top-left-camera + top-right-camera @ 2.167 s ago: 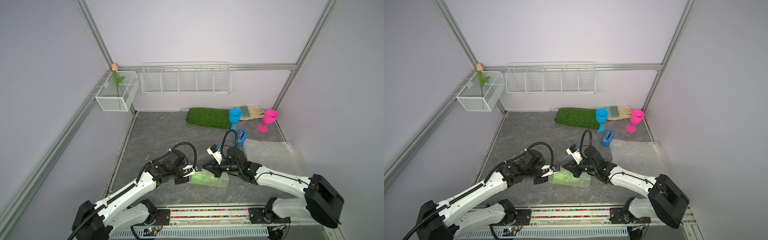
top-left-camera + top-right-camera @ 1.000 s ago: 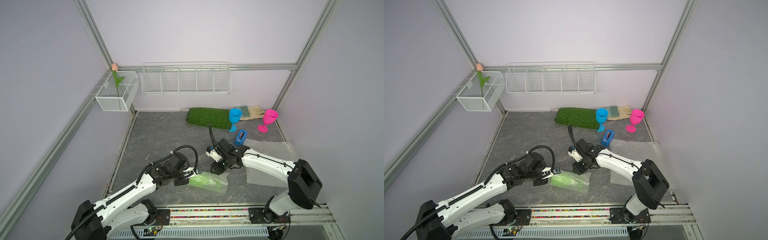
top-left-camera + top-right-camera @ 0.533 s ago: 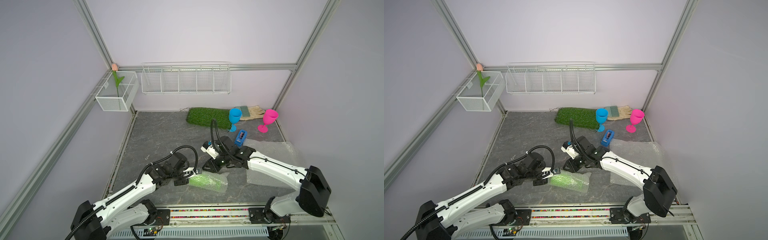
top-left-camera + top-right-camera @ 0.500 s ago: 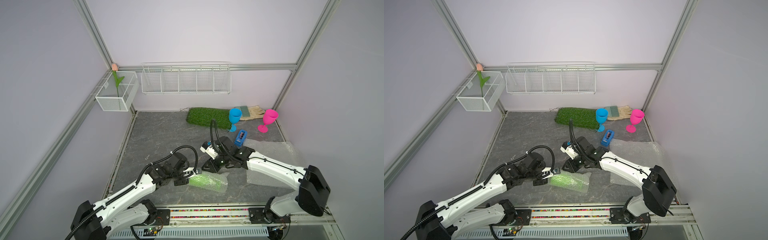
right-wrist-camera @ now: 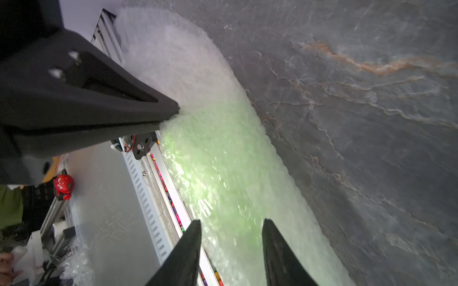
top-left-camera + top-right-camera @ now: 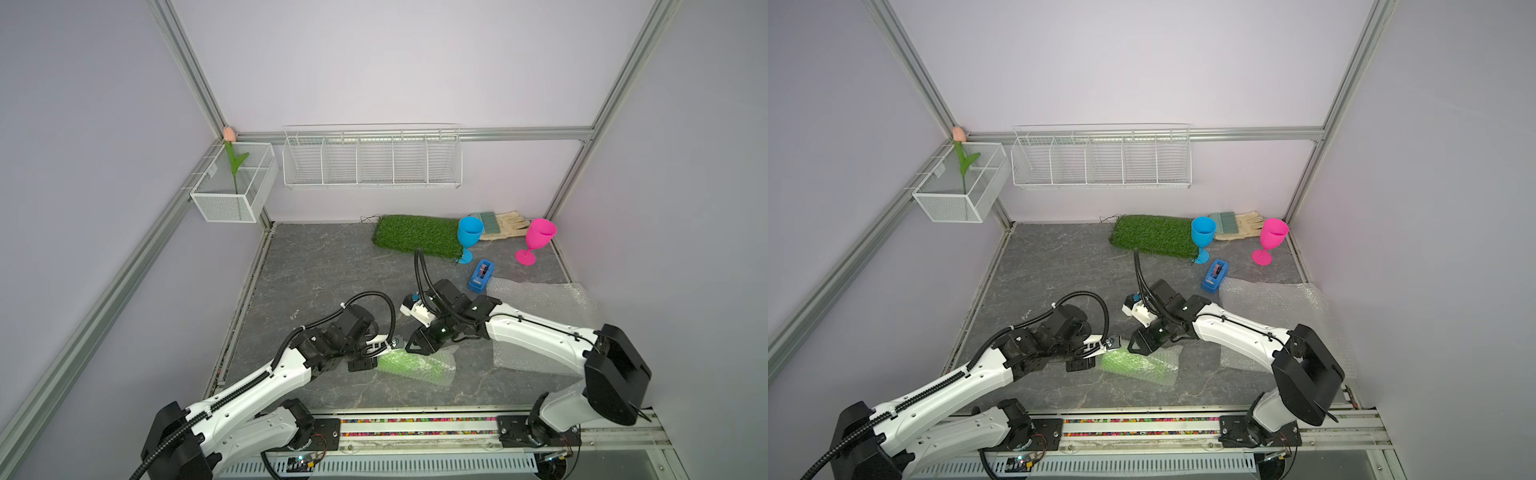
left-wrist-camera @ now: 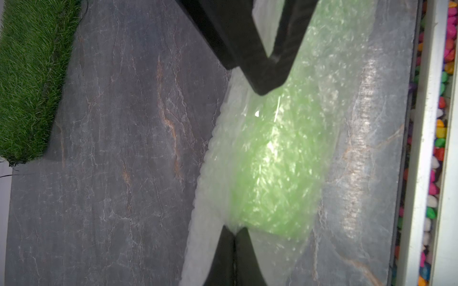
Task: Wrap wine glasses in bubble wrap
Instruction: Stick the tape on the bubble wrap, then pick up the bubble wrap from the center of the board.
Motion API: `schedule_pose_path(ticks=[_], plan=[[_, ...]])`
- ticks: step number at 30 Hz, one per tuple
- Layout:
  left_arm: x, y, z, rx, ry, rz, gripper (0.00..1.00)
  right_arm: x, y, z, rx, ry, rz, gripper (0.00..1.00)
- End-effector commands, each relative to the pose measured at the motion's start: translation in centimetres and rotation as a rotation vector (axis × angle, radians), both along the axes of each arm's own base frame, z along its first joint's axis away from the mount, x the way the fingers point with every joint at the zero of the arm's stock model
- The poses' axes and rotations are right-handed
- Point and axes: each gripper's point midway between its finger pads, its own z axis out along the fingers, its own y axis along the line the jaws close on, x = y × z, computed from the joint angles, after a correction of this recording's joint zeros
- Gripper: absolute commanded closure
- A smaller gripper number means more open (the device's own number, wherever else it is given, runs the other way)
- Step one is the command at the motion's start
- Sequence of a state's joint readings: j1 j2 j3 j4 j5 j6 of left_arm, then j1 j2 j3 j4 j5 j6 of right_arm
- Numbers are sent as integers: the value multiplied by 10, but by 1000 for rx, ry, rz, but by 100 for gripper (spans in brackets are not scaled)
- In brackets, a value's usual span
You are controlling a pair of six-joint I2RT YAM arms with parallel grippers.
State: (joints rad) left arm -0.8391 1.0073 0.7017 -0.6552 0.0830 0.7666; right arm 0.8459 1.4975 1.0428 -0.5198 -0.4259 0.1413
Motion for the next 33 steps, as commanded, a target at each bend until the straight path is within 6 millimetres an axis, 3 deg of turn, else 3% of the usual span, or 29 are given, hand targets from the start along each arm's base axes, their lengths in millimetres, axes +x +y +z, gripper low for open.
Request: schedule_pose_path(ticks=[1,5,9,12,17,25,28,33], plan=[[-2,-2,4,-11,-19,-32,100,-13,-27,0,-113,-104,176,45],[-2,-2,4,-13,-23,-32,100,-29,-44,-21,-232,-165,383,37],[-2,-2,4,-9,-24,-36,100,-31,-36,-26,-200,-160,439,40],[-2,-1,5,-13,-32,-36,100,-28,-28,-30,-172,-173,448,49],[-2,0,7,-21,-42,-33,100,-23,-24,-31,-161,-214,444,72],[-1,0,17,-44,-59,-16,100,-15,-27,-27,-151,-287,410,93],[3,2,42,-99,-105,27,88,-9,-29,-17,-107,-352,370,93],[-5,10,112,-291,-210,64,46,-2,-35,6,-22,-462,296,93]])
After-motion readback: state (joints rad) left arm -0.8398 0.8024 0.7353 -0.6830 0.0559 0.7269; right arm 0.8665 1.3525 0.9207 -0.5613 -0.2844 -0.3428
